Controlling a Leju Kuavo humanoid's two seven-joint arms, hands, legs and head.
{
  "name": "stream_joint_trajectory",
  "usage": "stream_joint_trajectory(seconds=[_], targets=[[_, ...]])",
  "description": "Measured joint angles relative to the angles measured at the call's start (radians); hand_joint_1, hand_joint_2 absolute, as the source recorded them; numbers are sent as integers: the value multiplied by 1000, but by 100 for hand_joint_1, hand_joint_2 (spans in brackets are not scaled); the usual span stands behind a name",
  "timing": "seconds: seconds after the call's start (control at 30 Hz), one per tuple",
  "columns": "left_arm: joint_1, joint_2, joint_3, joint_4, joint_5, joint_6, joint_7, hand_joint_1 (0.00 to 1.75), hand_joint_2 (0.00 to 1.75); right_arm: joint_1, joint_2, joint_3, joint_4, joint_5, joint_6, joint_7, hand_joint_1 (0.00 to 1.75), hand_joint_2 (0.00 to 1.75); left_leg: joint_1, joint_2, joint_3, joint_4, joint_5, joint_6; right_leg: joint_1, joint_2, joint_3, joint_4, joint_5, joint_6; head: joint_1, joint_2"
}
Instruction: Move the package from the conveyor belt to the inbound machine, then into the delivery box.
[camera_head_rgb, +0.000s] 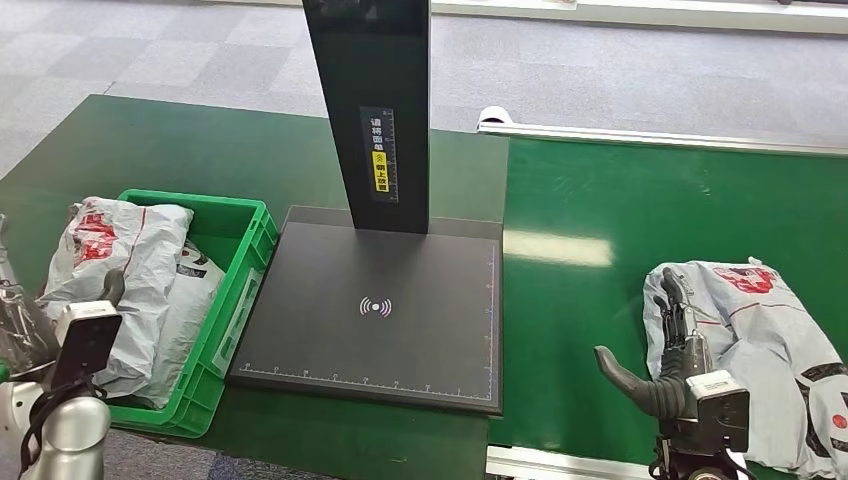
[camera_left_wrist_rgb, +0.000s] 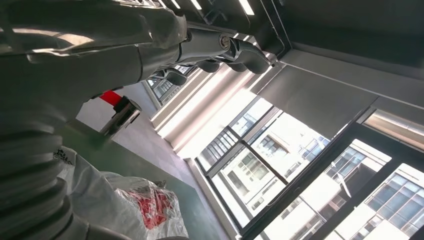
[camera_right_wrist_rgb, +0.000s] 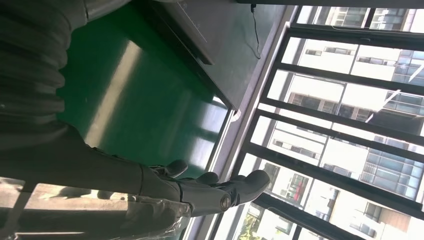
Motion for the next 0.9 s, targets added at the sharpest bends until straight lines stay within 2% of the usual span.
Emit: stream_joint_trajectory(seconds=[0.2,0.33,0.53,0.77,0.9], targets=[[-3,-4,-8,-8,-53,90,-38,0,175,-5,-3,2,0,-5,-4,-2,0,175,0,0,0,0,0,0,0,0,0,0,0,0,0,0],[-2,-6,-13,-21,-3,125,-83,0,175,-12,-10,11,5,-16,-8,-6,0,175,0,0,0,0,0,0,0,0,0,0,0,0,0,0],[1,-12,-53,-52,191,52,-177,0,175,-26,-20,27,18,-29,-13,-11,0,175,0,0,0,0,0,0,0,0,0,0,0,0,0,0],[2,-17,-114,-82,242,39,-187,0,175,-42,-22,41,36,-30,-13,-12,0,175,0,0,0,0,0,0,0,0,0,0,0,0,0,0],[7,-10,-161,-124,352,16,-187,0,175,-53,-22,49,46,-30,-6,-12,0,175,0,0,0,0,0,0,0,0,0,0,0,0,0,0]])
